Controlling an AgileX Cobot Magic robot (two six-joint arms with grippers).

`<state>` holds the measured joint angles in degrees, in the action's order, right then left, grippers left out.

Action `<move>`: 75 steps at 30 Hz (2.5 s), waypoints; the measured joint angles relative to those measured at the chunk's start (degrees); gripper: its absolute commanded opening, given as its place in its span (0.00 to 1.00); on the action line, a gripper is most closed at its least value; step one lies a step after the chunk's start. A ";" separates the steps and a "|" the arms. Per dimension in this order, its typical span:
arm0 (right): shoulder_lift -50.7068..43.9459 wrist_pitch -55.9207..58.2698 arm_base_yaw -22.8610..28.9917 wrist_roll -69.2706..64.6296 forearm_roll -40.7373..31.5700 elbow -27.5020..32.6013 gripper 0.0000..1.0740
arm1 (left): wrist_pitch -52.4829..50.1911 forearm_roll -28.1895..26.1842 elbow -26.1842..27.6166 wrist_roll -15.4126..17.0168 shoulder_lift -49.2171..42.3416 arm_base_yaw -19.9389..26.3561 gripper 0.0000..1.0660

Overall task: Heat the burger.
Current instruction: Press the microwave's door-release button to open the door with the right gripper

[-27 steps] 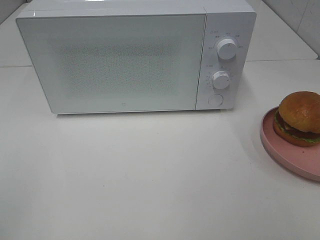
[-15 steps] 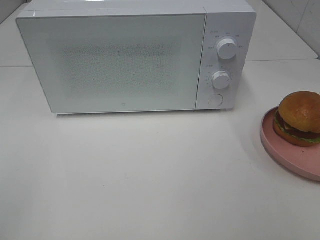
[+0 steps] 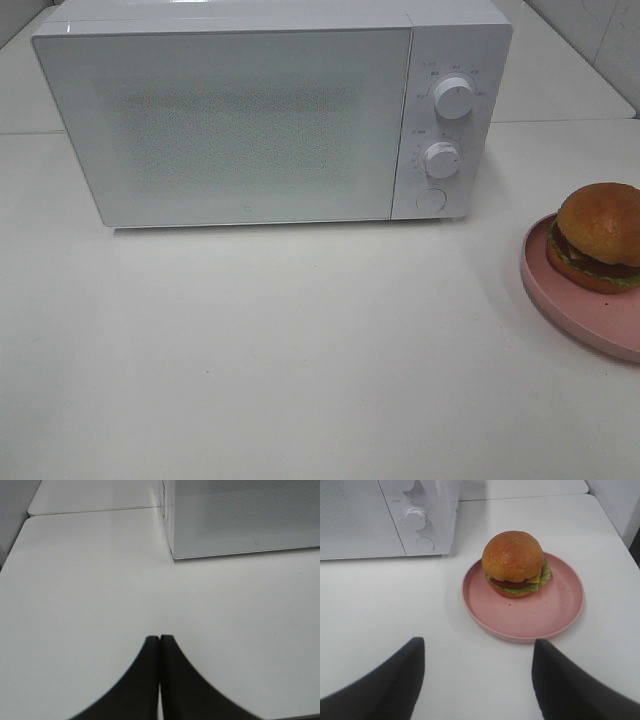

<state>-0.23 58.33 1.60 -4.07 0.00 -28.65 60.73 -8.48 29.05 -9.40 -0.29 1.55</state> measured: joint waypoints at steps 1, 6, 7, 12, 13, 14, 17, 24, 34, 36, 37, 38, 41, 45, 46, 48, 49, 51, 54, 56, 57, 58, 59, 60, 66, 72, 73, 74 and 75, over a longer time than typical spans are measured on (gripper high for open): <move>0.00 0.00 0.00 0.00 0.00 0.00 0.55 | 0.00 0.00 0.00 0.00 0.00 0.00 0.00; 0.00 0.00 0.00 0.00 0.00 0.00 0.55 | 0.00 0.00 0.00 0.00 0.00 0.00 0.00; 0.00 0.00 0.00 0.00 0.00 0.00 0.55 | 0.00 0.00 0.00 0.00 0.00 0.00 0.00; 0.00 0.00 0.00 0.00 0.00 0.00 0.55 | 0.00 0.00 0.00 0.00 0.00 0.00 0.00; 0.00 0.00 0.00 0.00 0.00 0.00 0.55 | 0.00 0.00 0.00 0.00 0.00 0.00 0.00; 0.00 0.00 0.00 0.00 0.00 0.00 0.55 | 0.00 0.00 0.00 0.00 0.00 0.00 0.00; 0.00 0.00 0.00 0.00 0.00 0.00 0.54 | 0.00 0.00 0.00 0.00 0.00 0.00 0.00; 1.72 -0.11 0.00 0.00 0.00 0.00 0.53 | 0.00 0.00 0.00 0.00 0.00 0.00 0.00; 16.39 -9.17 0.00 0.29 0.00 -1.03 0.53 | 0.00 0.00 0.00 0.00 0.00 0.00 0.00; 20.91 -13.12 0.00 0.40 0.00 -1.03 0.53 | 0.00 0.00 0.00 0.00 0.00 0.00 0.00; 20.91 -13.12 0.00 0.40 0.00 -1.03 0.53 | 0.00 0.00 0.00 0.00 0.00 0.00 0.00; 22.17 -14.27 0.00 0.40 0.00 -1.03 0.53 | 0.00 0.00 0.00 0.00 0.00 0.00 0.00; 27.96 -20.34 0.00 0.46 0.00 -1.03 0.53 | 0.00 0.00 0.00 0.00 0.00 0.00 0.00; 32.31 -25.21 0.00 0.46 0.00 -1.03 0.51 | 0.00 0.00 0.00 0.00 0.00 0.00 0.00; 33.86 -26.93 0.00 0.46 0.00 -1.03 0.51 | 0.00 0.00 0.00 0.00 0.00 0.00 0.00; 36.67 -29.91 0.00 0.46 0.00 -1.03 0.50 | 0.00 0.00 0.00 0.00 0.00 0.00 0.00; 38.22 -31.51 0.00 0.46 0.00 -1.03 0.50 | 0.00 0.00 0.00 0.00 0.00 0.00 0.00; 41.25 -34.21 0.00 0.46 0.00 -1.03 0.49 | 0.00 0.00 0.00 0.00 0.00 0.00 0.00; 45.32 -38.85 0.00 0.46 0.00 -1.03 0.47 | 0.00 0.00 0.00 0.00 0.00 0.00 0.00; 49.22 -42.97 0.00 0.46 0.00 -1.03 0.44 | 0.00 0.00 0.00 0.00 0.00 0.00 0.00; 49.22 -42.97 0.00 0.46 0.00 -1.03 0.44 | 0.00 0.00 0.00 0.00 0.00 0.00 0.00; 51.80 -45.66 0.00 0.46 0.00 -1.03 0.42 | 0.00 0.00 0.00 0.00 0.00 0.00 0.00; 51.80 -45.66 0.00 0.46 0.00 -1.03 0.42 | 0.00 0.00 0.00 0.00 0.00 0.00 0.00; 52.88 -47.10 0.00 0.46 0.00 -1.03 0.41 | 0.00 0.00 0.00 0.00 0.00 0.00 0.00; 60.73 -55.23 0.00 0.46 0.00 -1.03 0.28 | 0.00 0.00 0.00 0.00 0.00 0.00 0.00; 65.66 -59.07 0.23 0.46 0.00 -1.55 0.22 | 0.00 0.00 0.00 0.00 0.00 0.00 0.00; 65.66 -59.07 0.23 0.46 0.00 -1.55 0.22 | 0.00 0.00 0.00 0.00 0.00 0.00 0.00; 66.35 -59.42 0.74 0.46 0.00 -1.83 0.21 | 0.00 0.00 0.00 0.00 0.00 0.00 0.00; 67.72 -60.45 2.81 0.46 0.00 -2.18 0.20 | 0.00 0.00 0.00 0.00 0.00 0.00 0.00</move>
<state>67.49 -2.12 4.41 -3.61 0.00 -30.83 60.73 -8.48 29.05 -9.40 -0.29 1.55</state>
